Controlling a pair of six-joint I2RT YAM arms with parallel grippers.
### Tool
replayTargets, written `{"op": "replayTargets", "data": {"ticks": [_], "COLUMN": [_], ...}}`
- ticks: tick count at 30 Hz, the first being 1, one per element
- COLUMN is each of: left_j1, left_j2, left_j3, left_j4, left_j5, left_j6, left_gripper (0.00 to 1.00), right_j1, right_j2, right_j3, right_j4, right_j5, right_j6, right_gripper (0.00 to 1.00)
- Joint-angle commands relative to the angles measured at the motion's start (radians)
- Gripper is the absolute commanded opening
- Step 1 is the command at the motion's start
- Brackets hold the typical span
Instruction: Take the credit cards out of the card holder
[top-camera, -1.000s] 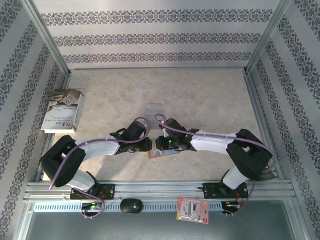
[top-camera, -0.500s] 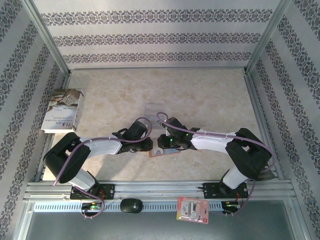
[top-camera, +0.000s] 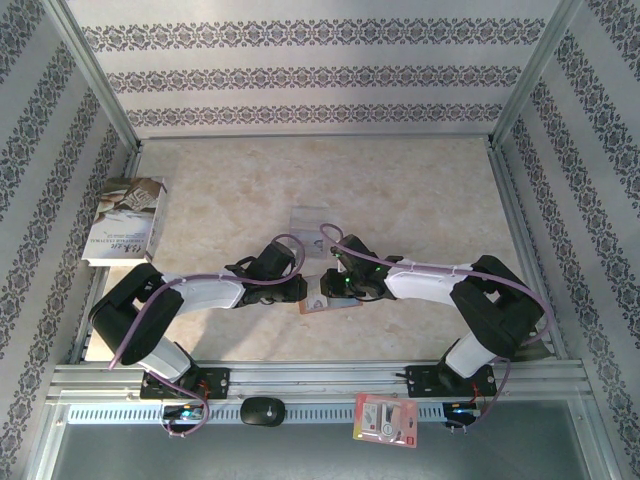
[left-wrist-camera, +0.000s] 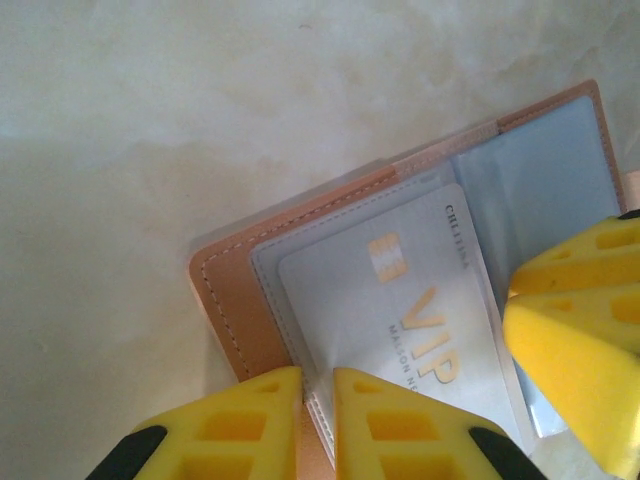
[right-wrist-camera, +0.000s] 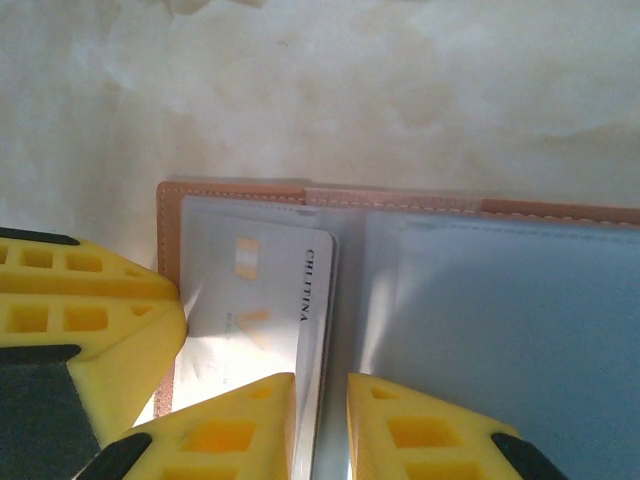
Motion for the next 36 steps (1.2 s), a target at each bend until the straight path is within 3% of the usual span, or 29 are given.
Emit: {"op": "replayTargets", "data": {"ticks": [1, 14, 19, 34, 36], "left_j1": [0.011, 0.011, 0.011, 0.021, 0.021], "left_j2": [0.035, 0.049, 0.044, 0.03, 0.033], "left_j3": [-0.011, -0.012, -0.014, -0.02, -0.021], "left_j4": [-0.031, -0.015, -0.021, -0.03, -0.025], "left_j5": [-0.004, 0.006, 0.001, 0.001, 0.006], "left_j6": [0.022, 0.019, 0.022, 0.029, 0.026], "left_gripper": [0.15, 0.14, 0.14, 0.12, 0.12], "right_j1": [-0.007, -0.028, -0.033, -0.038, -0.036], "right_j2": [0.02, 0.05, 0.022, -0.098, -0.104], "right_j3": [-0.007, -0.039, -0.06, -0.118, -0.116], "right_j4": [0.012, 0.09, 0.096, 0.062, 0.095], "right_j5": [-0.037, -0.109, -0.085, -0.013, -0.059], "right_j6": [0.026, 0.086, 0.09, 0.068, 0.049], "right_gripper": [0.21, 0.12, 0.0, 0.0, 0.1]}}
